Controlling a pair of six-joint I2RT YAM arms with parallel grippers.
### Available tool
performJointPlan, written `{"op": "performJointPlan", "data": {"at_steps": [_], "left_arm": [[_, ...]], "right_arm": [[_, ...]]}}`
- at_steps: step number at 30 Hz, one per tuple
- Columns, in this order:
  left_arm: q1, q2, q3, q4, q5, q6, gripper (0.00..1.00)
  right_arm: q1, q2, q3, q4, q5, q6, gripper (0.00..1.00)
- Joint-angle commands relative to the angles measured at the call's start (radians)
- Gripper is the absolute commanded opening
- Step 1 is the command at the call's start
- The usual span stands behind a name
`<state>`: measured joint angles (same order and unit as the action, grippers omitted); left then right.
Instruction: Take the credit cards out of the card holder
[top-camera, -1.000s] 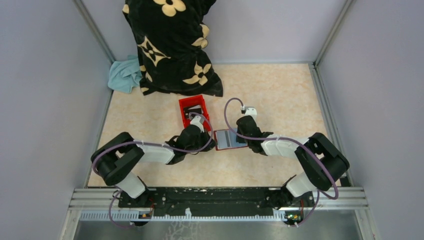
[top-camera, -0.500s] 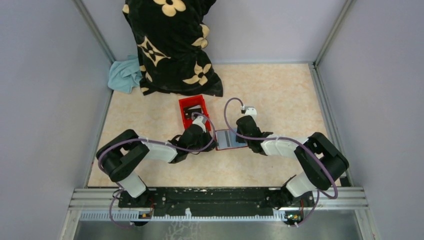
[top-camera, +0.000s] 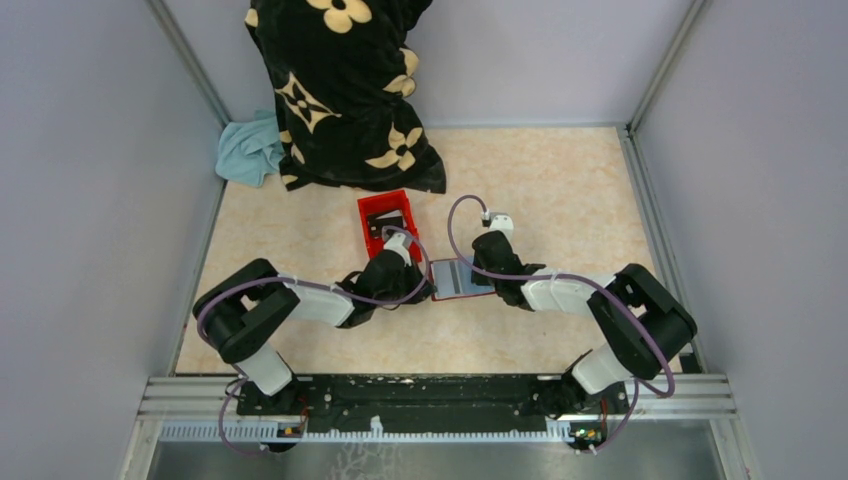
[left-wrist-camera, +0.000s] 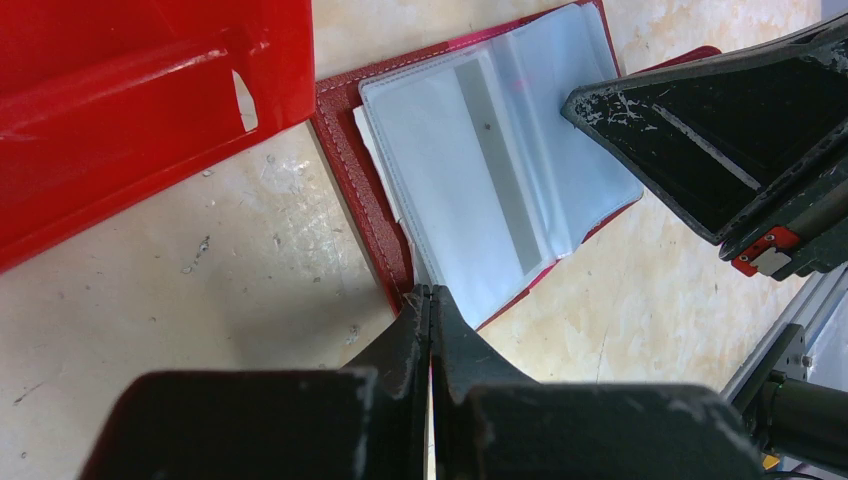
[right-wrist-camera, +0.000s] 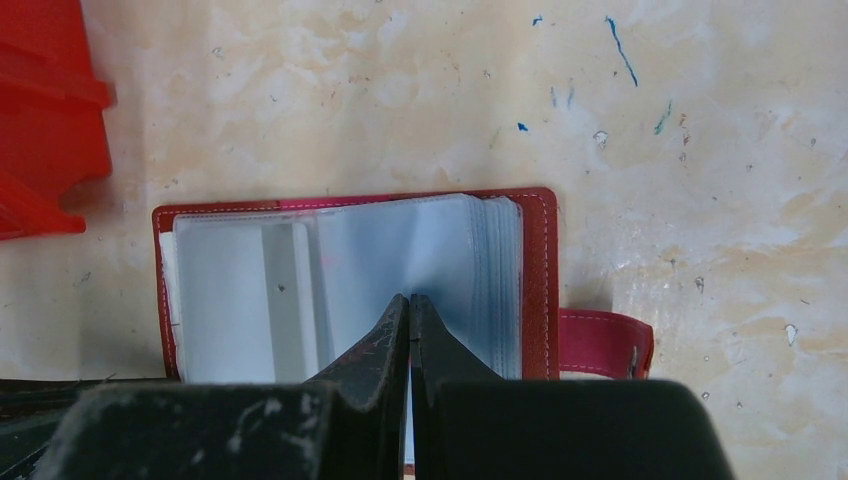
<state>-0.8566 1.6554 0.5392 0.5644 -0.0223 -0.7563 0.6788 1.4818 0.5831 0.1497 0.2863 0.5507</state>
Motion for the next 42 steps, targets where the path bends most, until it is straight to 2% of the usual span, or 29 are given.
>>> {"op": "performJointPlan", "data": {"at_steps": [1, 18, 35, 42], "left_arm": [[0.003, 0.019, -0.028, 0.009, 0.016, -0.009, 0.0], [0.001, 0.121, 0.004, 0.123, 0.102, -0.049, 0.0], [0.001, 0.124, -0.005, 0.32, 0.143, -0.099, 0.0], [0.002, 0.137, -0.033, 0.468, 0.165, -0.119, 0.0]], "right_arm": [[0.005, 0.038, -0.015, -0.052, -0.014, 0.008, 0.0], [0.006, 0.049, -0.015, -0.048, -0.016, 0.008, 0.0], [0.005, 0.064, -0.016, -0.039, -0.027, 0.009, 0.0], [0.005, 0.07, -0.015, -0.038, -0.027, 0.008, 0.0]]}}
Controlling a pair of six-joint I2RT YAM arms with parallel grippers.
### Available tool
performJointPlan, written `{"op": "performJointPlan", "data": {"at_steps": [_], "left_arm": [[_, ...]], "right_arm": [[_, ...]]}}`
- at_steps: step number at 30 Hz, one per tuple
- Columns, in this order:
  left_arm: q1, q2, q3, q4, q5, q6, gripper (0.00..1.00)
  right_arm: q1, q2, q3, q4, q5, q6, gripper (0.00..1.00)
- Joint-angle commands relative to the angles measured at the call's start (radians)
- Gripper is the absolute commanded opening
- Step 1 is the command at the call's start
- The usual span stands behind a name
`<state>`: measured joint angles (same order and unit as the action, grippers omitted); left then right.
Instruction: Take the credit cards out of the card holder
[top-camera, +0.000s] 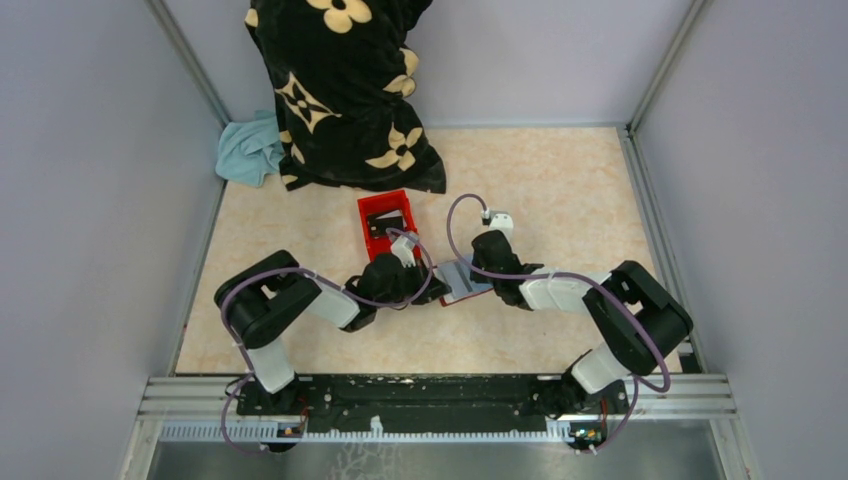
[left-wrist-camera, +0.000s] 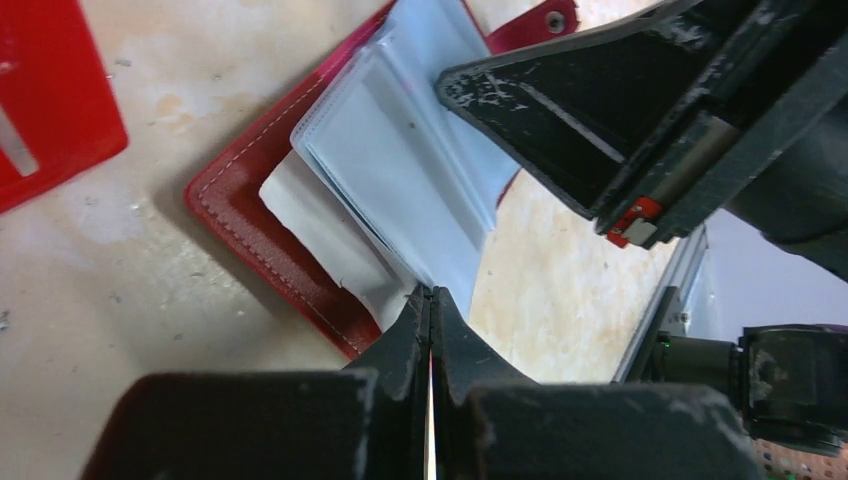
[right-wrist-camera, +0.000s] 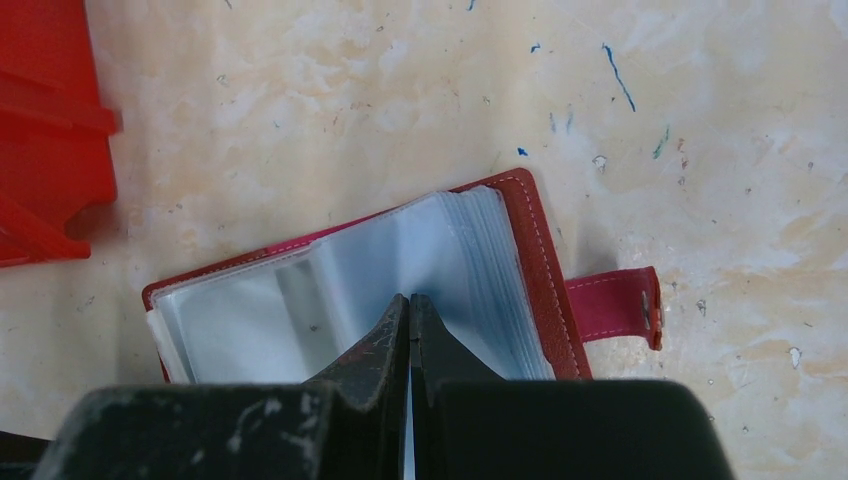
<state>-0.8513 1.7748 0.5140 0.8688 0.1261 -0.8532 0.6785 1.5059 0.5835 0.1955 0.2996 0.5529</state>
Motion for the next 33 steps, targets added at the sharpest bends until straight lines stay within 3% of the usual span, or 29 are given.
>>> {"op": "performJointPlan", "data": {"at_steps": [1, 18, 33], "left_arm": [[-0.004, 0.019, -0.006, 0.169, 0.017, -0.023, 0.0], [-0.004, 0.052, 0.081, 0.115, 0.022, -0.003, 0.0], [-0.003, 0.137, 0.208, 0.015, 0.035, 0.029, 0.0]], "right_arm": [[0.005, 0.046, -0.016, -0.084, -0.04, 0.005, 0.0], [-0.01, 0.004, -0.023, -0.092, -0.044, 0.022, 0.0], [-0.023, -0.329, -0.122, -0.08, 0.036, 0.081, 0.0]]}}
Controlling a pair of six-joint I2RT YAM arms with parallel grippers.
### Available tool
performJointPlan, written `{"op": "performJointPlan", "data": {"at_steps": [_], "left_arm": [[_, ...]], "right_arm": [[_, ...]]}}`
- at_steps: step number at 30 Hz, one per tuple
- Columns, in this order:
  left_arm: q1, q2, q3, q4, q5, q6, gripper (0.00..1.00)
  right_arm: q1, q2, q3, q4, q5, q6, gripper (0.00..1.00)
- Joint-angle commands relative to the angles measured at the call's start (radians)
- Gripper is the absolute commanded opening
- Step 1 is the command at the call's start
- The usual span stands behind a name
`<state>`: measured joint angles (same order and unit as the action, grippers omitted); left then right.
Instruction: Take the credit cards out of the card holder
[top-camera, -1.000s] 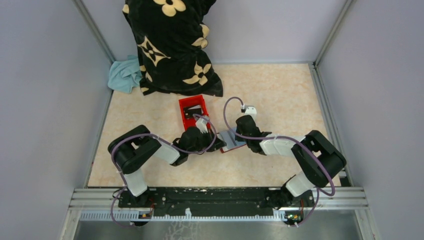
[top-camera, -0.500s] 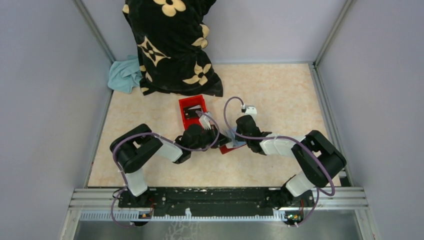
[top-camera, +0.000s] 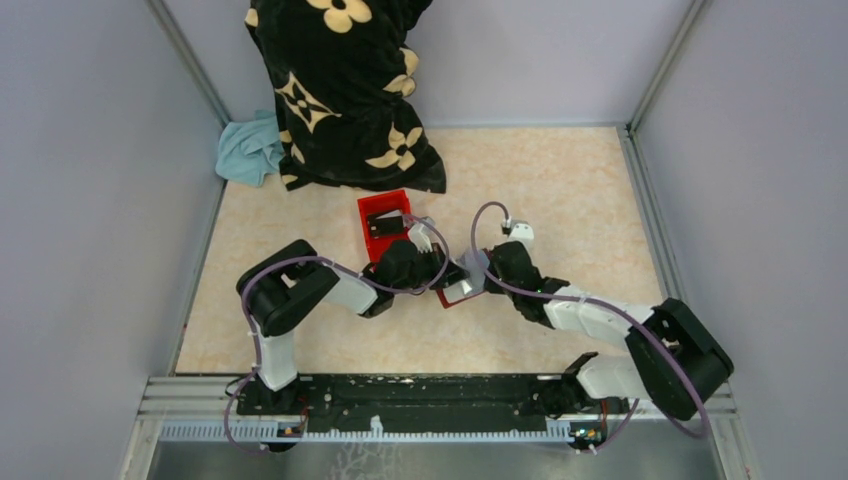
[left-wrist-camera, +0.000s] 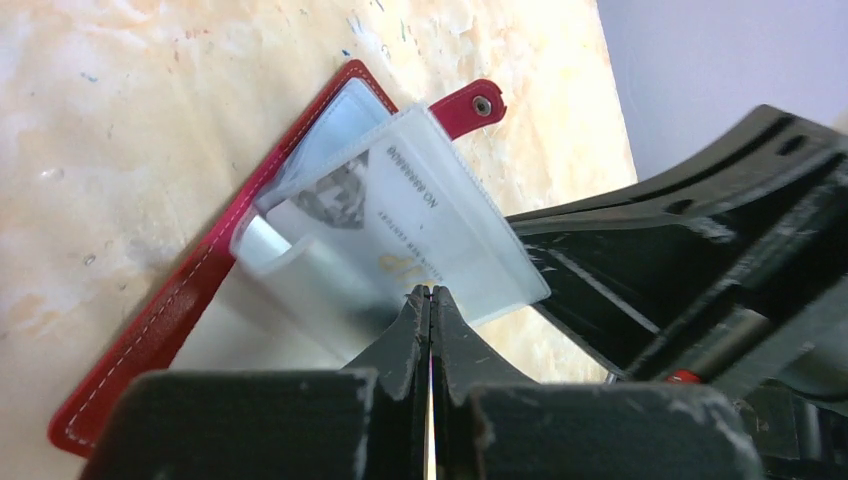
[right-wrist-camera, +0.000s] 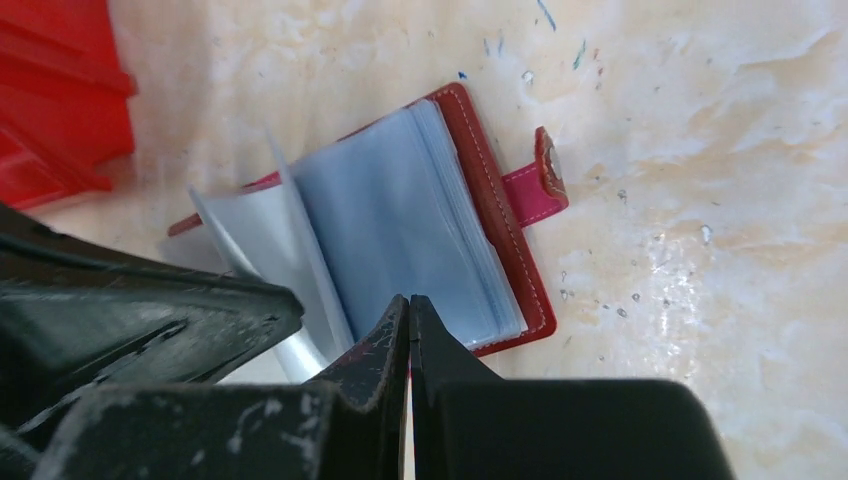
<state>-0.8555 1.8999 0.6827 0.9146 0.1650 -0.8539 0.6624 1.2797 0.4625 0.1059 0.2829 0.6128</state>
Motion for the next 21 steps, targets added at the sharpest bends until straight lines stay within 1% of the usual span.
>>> {"op": "performJointPlan", "data": {"at_steps": [1, 5, 8, 10, 15, 21], "left_arm": [[0.001, 0.011, 0.043, -0.04, -0.005, 0.032, 0.0], [0.001, 0.005, 0.048, -0.069, -0.003, 0.036, 0.0], [0.001, -0.015, 0.036, -0.087, -0.007, 0.038, 0.0], [0.001, -0.025, 0.033, -0.11, -0.017, 0.047, 0.0], [0.001, -0.04, 0.024, -0.147, -0.029, 0.073, 0.0], [0.002, -0.074, -0.017, -0.176, -0.051, 0.102, 0.0]], "right_arm": [[-0.007, -0.123, -0.005, 0.009, 0.059, 0.022, 0.0], [-0.007, -0.193, -0.023, 0.039, 0.068, 0.025, 0.0], [-0.007, -0.201, -0.025, 0.076, 0.05, 0.0, 0.0], [-0.007, -0.167, -0.006, 0.083, 0.031, -0.015, 0.0], [-0.007, -0.037, 0.078, 0.039, 0.0, -0.025, 0.0], [-0.021, 0.048, 0.076, 0.052, 0.009, -0.008, 0.0]]}}
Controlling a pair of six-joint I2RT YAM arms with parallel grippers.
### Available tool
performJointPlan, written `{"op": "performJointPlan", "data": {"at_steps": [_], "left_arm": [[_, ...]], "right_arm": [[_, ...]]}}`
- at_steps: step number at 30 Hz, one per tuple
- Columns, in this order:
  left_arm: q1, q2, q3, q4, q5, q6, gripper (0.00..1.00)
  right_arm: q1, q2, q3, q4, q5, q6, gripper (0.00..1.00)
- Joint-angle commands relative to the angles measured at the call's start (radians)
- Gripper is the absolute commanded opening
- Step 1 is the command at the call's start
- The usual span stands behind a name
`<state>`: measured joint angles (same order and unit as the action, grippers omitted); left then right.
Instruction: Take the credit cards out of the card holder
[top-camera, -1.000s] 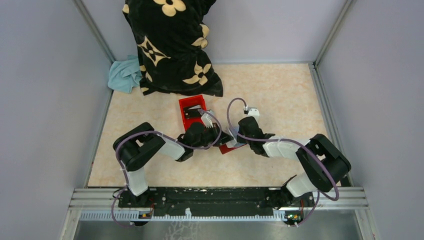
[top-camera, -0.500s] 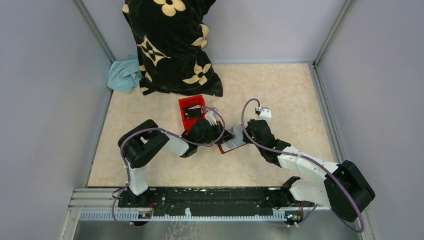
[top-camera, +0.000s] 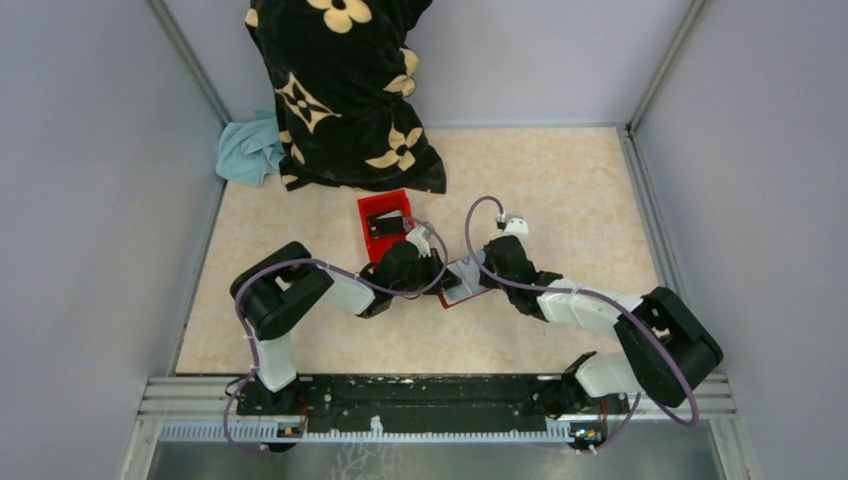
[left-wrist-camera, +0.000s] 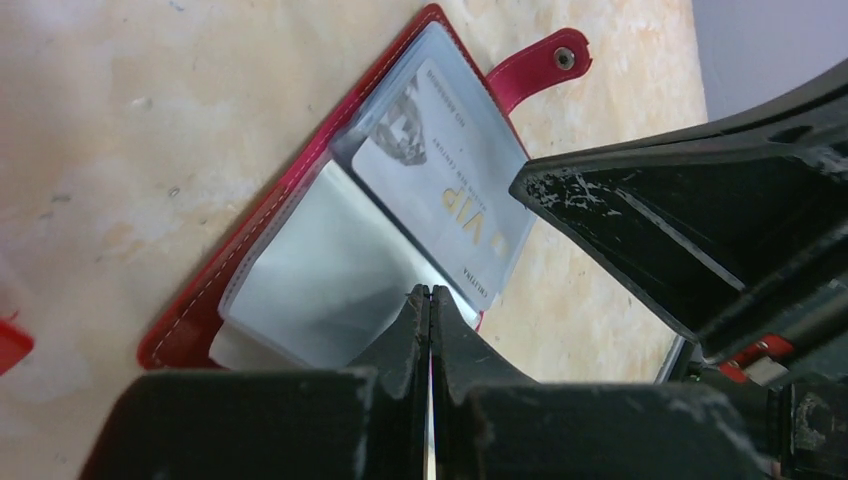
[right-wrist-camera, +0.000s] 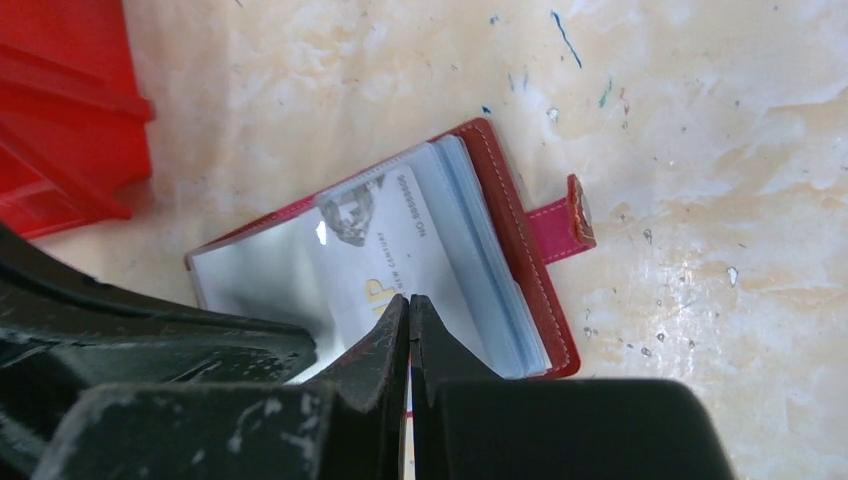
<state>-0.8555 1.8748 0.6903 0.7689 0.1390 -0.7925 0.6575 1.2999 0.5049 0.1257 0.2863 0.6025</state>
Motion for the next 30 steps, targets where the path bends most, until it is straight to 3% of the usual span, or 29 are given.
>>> {"op": "performJointPlan", "data": {"at_steps": [1, 9, 11, 14, 16, 30], "left_arm": [[0.002, -0.053, -0.029, -0.045, -0.032, 0.045, 0.0], [0.003, -0.011, -0.089, 0.072, -0.05, -0.023, 0.0], [0.002, 0.002, -0.103, 0.117, -0.067, -0.078, 0.14], [0.001, -0.003, -0.148, 0.239, -0.092, -0.107, 0.44], [0.002, -0.01, -0.152, 0.247, -0.093, -0.105, 0.51], [0.002, 0.036, -0.176, 0.349, -0.112, -0.158, 0.51]], "right_arm": [[-0.022, 0.029, 0.026, 0.036, 0.012, 0.008, 0.0], [-0.104, 0.067, 0.05, -0.003, 0.017, 0.007, 0.0], [-0.11, 0.102, 0.066, -0.012, 0.004, 0.009, 0.0], [-0.113, 0.169, 0.11, -0.058, -0.002, 0.013, 0.02], [-0.112, 0.205, 0.126, -0.07, -0.028, 0.011, 0.04], [-0.108, 0.137, -0.037, 0.028, -0.174, 0.058, 0.0]]}}
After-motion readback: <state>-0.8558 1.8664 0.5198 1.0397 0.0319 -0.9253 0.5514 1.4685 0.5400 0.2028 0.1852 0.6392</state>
